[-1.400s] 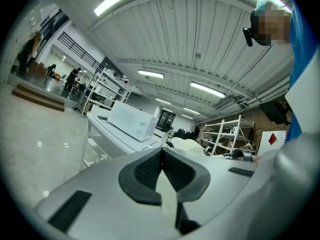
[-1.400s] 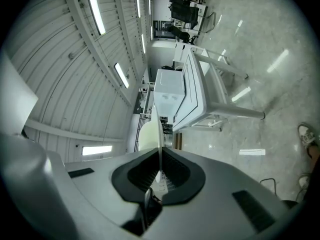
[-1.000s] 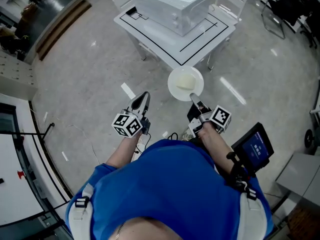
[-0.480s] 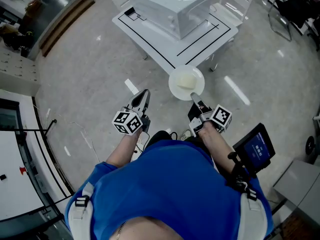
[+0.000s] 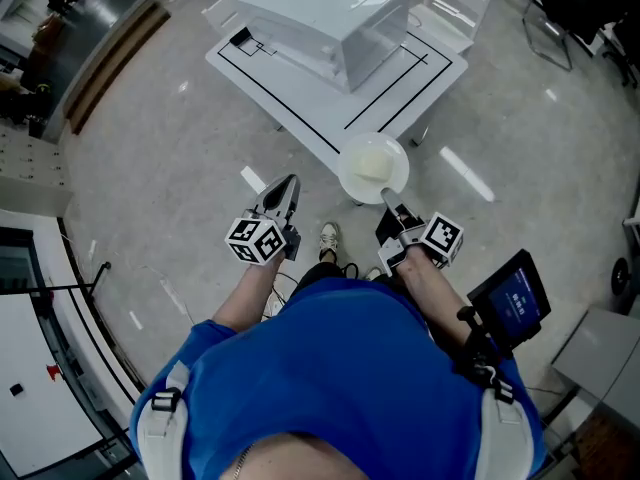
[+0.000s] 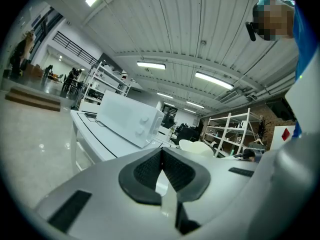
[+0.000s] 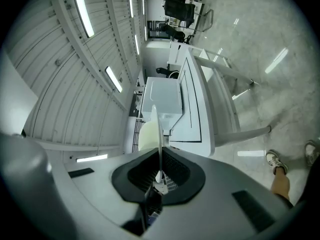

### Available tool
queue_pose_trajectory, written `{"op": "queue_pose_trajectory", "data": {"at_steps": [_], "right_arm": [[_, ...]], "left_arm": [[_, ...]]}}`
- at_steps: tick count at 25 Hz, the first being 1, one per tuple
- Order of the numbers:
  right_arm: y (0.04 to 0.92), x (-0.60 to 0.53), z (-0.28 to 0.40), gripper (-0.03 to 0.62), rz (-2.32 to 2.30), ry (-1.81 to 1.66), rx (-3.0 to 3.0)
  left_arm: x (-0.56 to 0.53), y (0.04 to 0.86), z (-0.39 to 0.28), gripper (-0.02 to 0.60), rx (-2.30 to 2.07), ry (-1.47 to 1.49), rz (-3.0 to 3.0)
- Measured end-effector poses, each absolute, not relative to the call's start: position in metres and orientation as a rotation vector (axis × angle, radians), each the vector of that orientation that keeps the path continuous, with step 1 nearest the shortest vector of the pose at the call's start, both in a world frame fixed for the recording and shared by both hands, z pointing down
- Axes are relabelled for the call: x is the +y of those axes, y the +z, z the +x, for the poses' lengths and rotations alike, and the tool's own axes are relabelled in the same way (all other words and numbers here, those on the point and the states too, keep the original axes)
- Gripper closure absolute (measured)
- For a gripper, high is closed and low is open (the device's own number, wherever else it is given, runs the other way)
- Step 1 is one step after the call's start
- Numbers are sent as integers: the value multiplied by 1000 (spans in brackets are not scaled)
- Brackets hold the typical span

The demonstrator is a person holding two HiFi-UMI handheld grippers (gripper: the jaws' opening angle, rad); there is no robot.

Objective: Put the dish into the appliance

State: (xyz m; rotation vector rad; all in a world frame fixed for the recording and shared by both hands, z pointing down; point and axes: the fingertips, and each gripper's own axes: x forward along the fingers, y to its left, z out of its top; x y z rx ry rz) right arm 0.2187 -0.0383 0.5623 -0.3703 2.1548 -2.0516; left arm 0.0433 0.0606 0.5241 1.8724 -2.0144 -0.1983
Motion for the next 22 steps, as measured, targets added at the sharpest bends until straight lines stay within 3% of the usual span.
{"op": "queue_pose_trajectory", "data": {"at_steps": [22], "right_arm": [[575, -96, 120, 583, -694, -1964, 2012]], "left_arm": [[-70, 555, -74, 577, -1704, -72, 2060]]}}
